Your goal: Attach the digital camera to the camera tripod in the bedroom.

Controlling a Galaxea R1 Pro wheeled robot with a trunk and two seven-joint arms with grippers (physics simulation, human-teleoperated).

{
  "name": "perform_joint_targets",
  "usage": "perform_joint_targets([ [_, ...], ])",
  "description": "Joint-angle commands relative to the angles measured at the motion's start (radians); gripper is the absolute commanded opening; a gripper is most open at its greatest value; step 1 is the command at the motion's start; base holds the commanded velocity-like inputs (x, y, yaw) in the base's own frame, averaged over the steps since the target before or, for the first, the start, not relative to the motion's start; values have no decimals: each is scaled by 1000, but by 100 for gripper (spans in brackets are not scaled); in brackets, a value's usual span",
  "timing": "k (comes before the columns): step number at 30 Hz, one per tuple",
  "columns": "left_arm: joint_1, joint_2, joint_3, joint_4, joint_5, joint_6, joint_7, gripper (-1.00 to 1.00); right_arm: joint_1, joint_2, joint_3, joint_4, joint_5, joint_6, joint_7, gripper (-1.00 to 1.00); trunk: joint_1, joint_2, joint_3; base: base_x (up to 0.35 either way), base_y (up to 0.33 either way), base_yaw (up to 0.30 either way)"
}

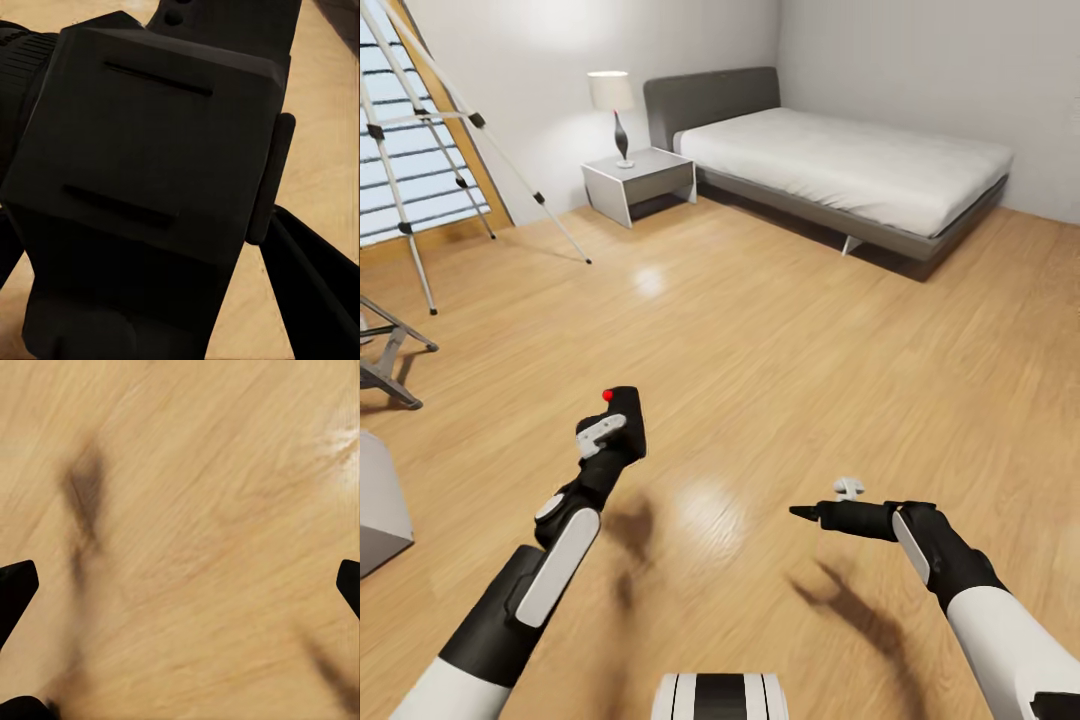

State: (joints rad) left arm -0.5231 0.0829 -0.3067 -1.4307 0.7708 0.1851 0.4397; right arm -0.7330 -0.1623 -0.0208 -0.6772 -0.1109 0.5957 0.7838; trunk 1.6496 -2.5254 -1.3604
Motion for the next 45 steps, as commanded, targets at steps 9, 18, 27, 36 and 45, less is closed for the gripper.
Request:
perform_joint_targets([
  [9, 10, 213, -10, -49, 438, 6, -224, -100, 0, -3, -1, -2, -7, 8, 1, 100, -4, 2, 34, 0, 0, 0],
  [18, 11, 250, -11, -45, 468, 55, -446, -100, 0, 2, 0, -3, -7, 7, 1, 100, -8, 4, 69, 0, 0, 0],
  [27, 11, 247, -11, -41, 469, 63, -460, -100, 0, 5, -1, -4, -6, 7, -1, 100, -12, 6, 104, 0, 0, 0],
  [36, 11, 244, -11, -42, 467, 62, -459, -100, 0, 8, 0, -4, -5, 8, -3, 100, -16, 8, 139, 0, 0, 0],
  [45, 12, 242, -28, -36, 461, 60, -449, -100, 0, 9, -1, -4, -4, 10, -6, 100, -20, 10, 173, 0, 0, 0],
])
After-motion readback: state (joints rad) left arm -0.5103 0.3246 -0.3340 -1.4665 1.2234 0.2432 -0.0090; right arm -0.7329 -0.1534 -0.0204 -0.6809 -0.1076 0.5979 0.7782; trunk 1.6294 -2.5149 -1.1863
